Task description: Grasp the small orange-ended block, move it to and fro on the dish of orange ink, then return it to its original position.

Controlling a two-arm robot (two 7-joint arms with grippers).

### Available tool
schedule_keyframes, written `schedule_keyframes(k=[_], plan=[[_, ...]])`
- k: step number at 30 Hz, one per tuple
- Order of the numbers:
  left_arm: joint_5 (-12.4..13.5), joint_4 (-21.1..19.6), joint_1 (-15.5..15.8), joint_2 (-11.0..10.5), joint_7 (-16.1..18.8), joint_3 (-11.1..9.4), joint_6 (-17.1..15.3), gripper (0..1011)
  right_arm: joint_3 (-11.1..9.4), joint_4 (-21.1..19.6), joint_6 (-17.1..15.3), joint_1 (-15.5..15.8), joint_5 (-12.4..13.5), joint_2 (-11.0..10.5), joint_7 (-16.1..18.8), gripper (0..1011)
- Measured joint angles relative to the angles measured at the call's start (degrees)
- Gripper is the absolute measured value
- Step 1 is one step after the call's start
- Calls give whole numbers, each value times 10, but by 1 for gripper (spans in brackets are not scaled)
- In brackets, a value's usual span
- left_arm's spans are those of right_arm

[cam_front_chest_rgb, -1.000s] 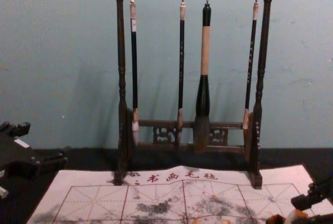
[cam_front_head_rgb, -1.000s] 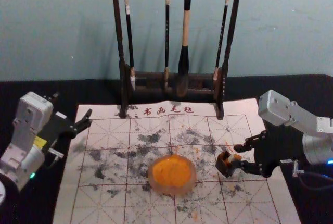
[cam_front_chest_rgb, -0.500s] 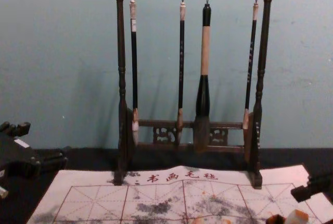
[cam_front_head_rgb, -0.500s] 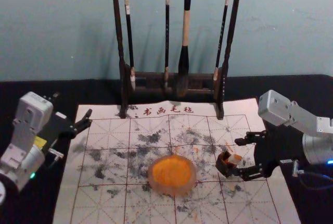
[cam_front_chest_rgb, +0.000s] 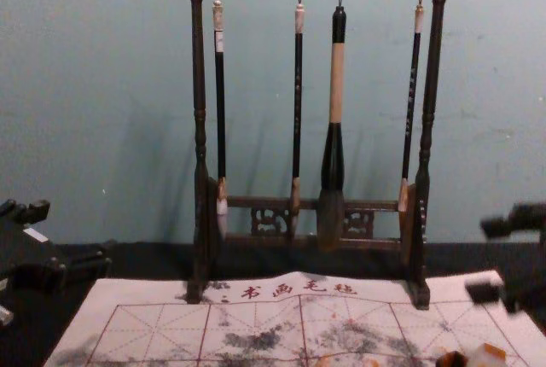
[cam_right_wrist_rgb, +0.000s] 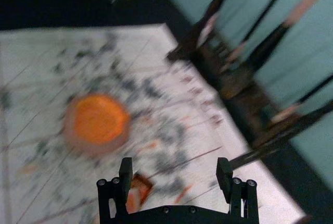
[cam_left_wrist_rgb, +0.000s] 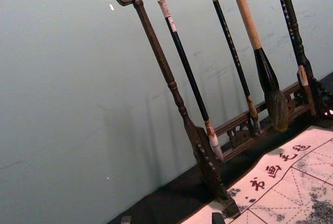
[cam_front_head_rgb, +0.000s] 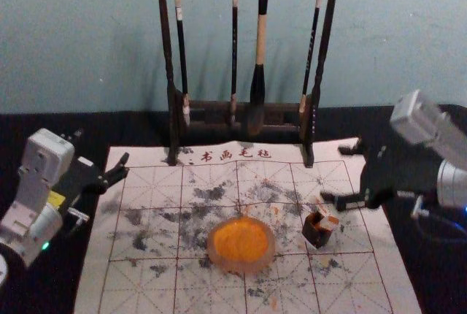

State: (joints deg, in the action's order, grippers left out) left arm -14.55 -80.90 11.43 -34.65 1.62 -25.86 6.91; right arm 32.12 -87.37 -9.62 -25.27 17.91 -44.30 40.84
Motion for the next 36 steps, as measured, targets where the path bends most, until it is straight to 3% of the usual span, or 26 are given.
schedule_keyframes(k=[3, 4, 7, 8, 9, 10, 11, 14, 18, 27, 36], plan=[[0, 0, 0, 0, 0, 0, 0, 1001, -30, -18, 17, 24, 6, 2, -46, 1000], [0, 0, 0, 0, 0, 0, 0, 1001, -45, -28, 25, 39, 4, 4, -77, 1000], [0, 0, 0, 0, 0, 0, 0, 1001, -62, -39, 35, 61, -9, 8, -126, 1000], [0, 0, 0, 0, 0, 0, 0, 1001, -73, -46, 41, 81, -24, 15, -171, 1000], [0, 0, 0, 0, 0, 0, 0, 1001, -78, -49, 42, 91, -32, 20, -192, 1000], [0, 0, 0, 0, 0, 0, 0, 1002, -84, -52, 46, 111, -55, 30, -244, 1000], [0, 0, 0, 0, 0, 0, 0, 1002, -84, -52, 46, 111, -55, 30, -244, 1000], [0, 0, 0, 0, 0, 0, 0, 1001, -83, -45, 64, 151, -133, 59, -364, 1000], [0, 0, 0, 0, 0, 0, 0, 1001, -76, -18, 69, 172, -182, 88, -436, 1000], [0, 0, 0, 0, 0, 0, 0, 1001, -80, 34, 66, 176, -202, 126, -465, 1000], [0, 0, 0, 0, 0, 0, 0, 1001, -82, 37, 68, 174, -203, 128, -466, 1000]])
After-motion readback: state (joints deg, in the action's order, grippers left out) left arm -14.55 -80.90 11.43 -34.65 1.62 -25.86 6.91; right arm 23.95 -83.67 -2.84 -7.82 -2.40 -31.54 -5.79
